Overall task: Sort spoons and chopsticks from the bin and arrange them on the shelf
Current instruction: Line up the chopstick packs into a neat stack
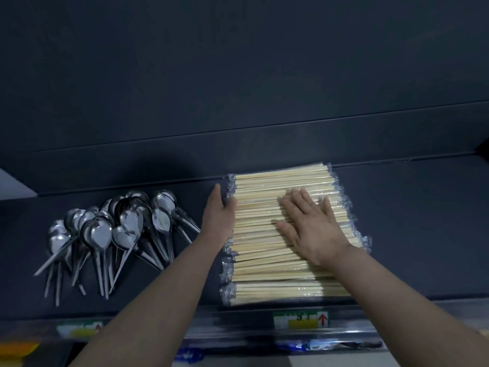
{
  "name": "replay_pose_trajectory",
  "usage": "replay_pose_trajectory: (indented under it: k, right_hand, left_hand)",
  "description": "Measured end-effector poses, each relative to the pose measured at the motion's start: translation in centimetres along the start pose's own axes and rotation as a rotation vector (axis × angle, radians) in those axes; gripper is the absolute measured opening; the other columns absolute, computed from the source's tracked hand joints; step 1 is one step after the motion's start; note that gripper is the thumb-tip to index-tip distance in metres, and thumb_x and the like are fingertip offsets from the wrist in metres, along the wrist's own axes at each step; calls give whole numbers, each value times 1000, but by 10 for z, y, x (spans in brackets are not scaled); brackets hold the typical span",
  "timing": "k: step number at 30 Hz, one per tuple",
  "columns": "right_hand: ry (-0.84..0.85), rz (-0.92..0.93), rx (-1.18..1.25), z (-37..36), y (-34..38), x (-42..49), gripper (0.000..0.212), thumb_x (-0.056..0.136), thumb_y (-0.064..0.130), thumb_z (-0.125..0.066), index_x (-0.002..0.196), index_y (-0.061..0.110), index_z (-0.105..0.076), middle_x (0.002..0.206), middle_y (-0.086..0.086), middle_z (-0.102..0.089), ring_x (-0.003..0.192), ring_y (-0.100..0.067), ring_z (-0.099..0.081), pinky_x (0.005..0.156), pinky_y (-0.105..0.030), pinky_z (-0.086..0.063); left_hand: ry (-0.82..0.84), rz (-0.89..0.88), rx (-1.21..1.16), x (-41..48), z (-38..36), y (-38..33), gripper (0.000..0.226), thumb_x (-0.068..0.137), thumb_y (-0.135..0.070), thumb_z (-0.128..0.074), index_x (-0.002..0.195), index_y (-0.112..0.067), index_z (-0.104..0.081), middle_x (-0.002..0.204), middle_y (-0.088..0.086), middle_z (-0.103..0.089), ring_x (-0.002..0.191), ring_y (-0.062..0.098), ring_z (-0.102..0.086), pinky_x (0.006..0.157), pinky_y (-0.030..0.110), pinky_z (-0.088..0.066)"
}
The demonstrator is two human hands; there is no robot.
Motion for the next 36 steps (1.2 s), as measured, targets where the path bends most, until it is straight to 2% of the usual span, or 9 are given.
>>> replay_pose_trajectory:
  k: [5,9,11,15,19,23,27,31,36]
  right_hand:
    - [30,64,-47,-8,16,-25,73,92,65,-3,152,26,8,156,4,22,141,-15,27,115,-44,16]
    - [67,69,-57,-17,20,-35,72,92,66,-4,152,27,11,156,4,24,140,-15,31,114,-45,18]
    - [61,82,-50,-17,19,-39,71,92,66,-3,152,30,12,156,5,25,140,-14,32,114,-46,19]
    - [52,115,-72,-18,18,-49,70,91,63,-1,151,28,13,154,5,27,139,-15,33,113,-43,21]
    - [-36,139,-14,-17,21,-57,75,88,61,6,153,24,0,157,6,17,141,-12,27,113,-38,20]
    - [-110,6,-7,-11,6,-63,95,73,68,28,153,25,3,157,2,15,143,-22,22,114,-40,14]
    - [-61,-212,13,-5,-23,-68,72,95,59,-5,154,20,5,159,-10,13,146,-32,14,117,-41,7]
    - [-103,-258,230,-4,-39,-79,69,101,46,-23,153,6,-3,160,-15,4,148,-26,3,120,-36,-7]
    - [-79,-207,320,-5,-39,-77,65,103,39,-28,152,3,-6,161,-11,5,149,-23,0,117,-35,-17]
  left_hand:
    - [153,-96,-87,-50,4,12,40,103,-36,-36,143,-31,-34,140,-22,-33,128,-10,-29,109,21,-21]
    - [137,-118,-159,-66,-9,16,60,103,-41,-33,155,-22,-12,160,-12,-11,146,3,-11,122,33,-11]
    - [47,-38,-240,-67,-9,13,61,102,-41,-34,155,-23,-9,161,-9,-9,147,9,-13,121,41,-18]
    - [1,-6,-202,-75,0,17,57,104,-28,-36,154,-15,-14,160,-4,-13,147,12,-14,117,22,-12]
    - [-95,-12,43,-88,3,30,47,105,-12,-34,152,-12,-27,155,4,-32,141,17,-32,108,16,-22]
    - [-118,16,-11,-93,0,26,47,104,-16,-36,151,-14,-30,151,5,-38,128,21,-47,109,29,-36]
    - [-50,-13,-27,-104,-11,20,56,104,-32,-37,154,-14,-19,159,2,-23,144,17,-25,113,23,-18]
    - [-54,-26,-10,-106,-22,17,59,104,-35,-35,154,-13,-15,160,2,-20,144,15,-23,107,16,-14]
    - [-29,-37,83,-104,-23,20,58,104,-36,-34,155,-15,-15,160,1,-20,146,16,-20,120,32,-16]
Point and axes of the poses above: each hand's wrist, its own x-axis towards the middle knuckle, its own z-axis out of the back of the hand, y = z × x, the point moved 1 cm from there along x, towards the middle knuckle
